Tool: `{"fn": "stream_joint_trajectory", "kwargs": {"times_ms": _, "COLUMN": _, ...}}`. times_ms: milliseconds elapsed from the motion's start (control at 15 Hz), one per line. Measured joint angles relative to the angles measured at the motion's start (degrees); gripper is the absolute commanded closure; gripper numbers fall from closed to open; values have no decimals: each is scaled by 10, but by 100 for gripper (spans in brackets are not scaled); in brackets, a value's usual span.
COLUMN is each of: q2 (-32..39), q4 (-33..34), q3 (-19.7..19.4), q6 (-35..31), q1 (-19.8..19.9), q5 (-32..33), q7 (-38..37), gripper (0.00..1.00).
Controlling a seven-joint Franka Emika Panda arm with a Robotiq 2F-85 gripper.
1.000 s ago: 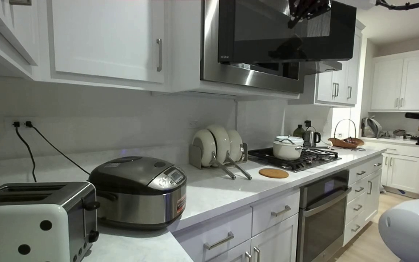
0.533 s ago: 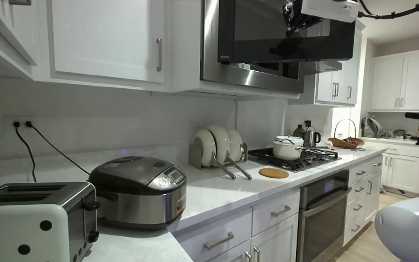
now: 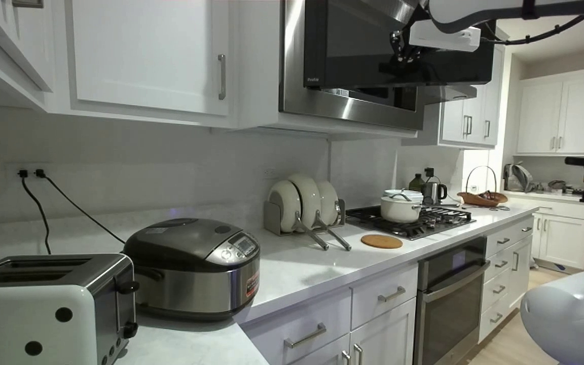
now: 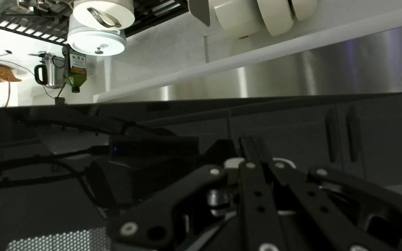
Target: Close the door of the microwave
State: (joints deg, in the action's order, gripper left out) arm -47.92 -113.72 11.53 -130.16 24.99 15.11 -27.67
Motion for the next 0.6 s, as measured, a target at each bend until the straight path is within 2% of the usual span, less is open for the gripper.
{"fn": "stream_joint_trajectory", "kwargs": {"times_ms": 600, "q2": 40, "q4": 33, "q3": -51, "q6": -8, "q1": 12, "q5": 26, "q7": 0, "gripper": 100}}
